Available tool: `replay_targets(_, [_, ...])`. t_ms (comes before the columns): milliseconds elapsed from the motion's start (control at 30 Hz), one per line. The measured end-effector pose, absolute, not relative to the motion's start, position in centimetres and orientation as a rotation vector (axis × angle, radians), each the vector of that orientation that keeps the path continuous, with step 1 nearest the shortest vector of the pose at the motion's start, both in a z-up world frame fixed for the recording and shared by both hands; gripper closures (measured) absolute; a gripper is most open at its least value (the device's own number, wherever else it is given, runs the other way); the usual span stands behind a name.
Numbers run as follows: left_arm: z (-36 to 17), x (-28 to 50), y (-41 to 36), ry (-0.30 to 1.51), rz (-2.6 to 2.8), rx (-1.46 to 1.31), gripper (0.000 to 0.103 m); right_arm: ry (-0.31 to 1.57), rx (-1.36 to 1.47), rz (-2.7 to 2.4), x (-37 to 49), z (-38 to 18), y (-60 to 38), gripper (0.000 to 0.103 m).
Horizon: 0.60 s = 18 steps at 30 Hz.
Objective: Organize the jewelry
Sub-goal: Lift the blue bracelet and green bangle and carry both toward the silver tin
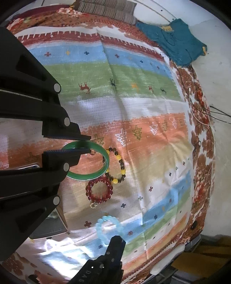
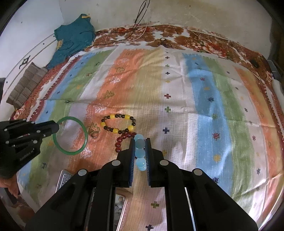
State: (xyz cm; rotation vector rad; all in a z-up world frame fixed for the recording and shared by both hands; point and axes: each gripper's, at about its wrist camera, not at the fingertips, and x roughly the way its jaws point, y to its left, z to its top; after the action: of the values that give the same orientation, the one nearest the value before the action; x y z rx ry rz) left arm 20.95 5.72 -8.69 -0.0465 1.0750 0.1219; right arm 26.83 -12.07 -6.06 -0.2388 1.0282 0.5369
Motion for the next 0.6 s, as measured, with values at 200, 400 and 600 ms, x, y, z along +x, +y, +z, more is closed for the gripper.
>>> replay_targets(200, [-8.0,19.7,5.2,1.058,0.115,-0.042,0.095,1.008,-0.244,0.539,26.0,-5.3,-12.4,0.091])
replay_targets(400, [-7.3,18.7,4.5,1.039,0.103,-0.036,0.095,0.994,-0.250,0.555,25.1,-4.7,-12.4,0.091])
replay_targets(600, [-6.7,17.6,3.8,1.023,0.083,-0.031,0.095,0.979,-0.247,0.562,23.9,-4.3,-12.7,0.091])
